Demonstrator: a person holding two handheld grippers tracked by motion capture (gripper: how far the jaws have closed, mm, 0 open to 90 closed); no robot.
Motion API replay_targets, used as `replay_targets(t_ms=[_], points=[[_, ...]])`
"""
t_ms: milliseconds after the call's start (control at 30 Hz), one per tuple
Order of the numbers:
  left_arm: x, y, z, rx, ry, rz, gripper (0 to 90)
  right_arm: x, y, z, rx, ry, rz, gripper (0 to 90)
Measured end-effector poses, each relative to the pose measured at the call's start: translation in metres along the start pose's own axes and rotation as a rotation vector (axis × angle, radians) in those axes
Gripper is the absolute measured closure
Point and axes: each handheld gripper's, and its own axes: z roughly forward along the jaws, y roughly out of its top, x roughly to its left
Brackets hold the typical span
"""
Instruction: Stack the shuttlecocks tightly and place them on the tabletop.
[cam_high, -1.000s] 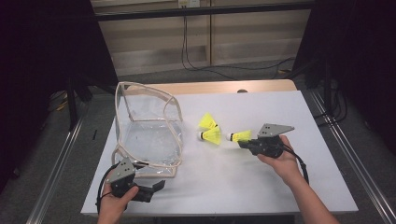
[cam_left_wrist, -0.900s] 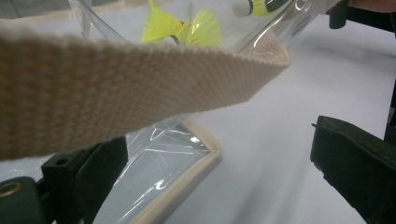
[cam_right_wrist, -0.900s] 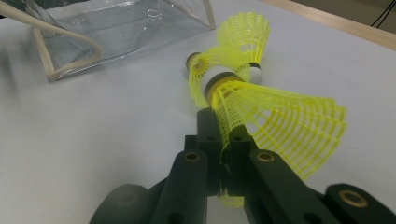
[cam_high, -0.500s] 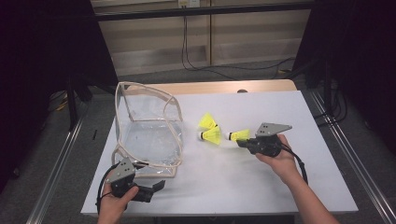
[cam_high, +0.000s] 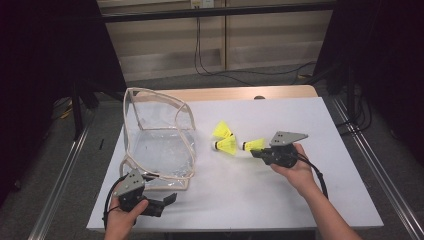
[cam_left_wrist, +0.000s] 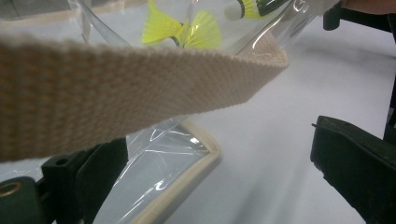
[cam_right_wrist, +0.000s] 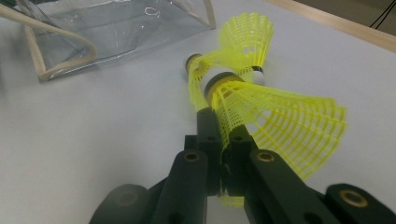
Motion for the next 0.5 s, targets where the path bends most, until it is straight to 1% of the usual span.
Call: replay_targets(t_ms=[133,200,500], points=[[0.0000,0.0000,0.0000,0.000,0.000,-0.001,4.0,0.0009,0.0007,0.0027,0.000,0.001,0.002,88.4],[-0.0001,0.0003,-0.0002,0.000,0.001,0.001,4.0,0.0014,0.0011,0.0034,-0.008,-0.002,0.003,88.4],[-0.0004,0.0004,-0.0001,-0.006,-0.003,-0.002,4.0,0.0017,0.0039,0.0089,0.008,-0.008,-0.003,88.4]])
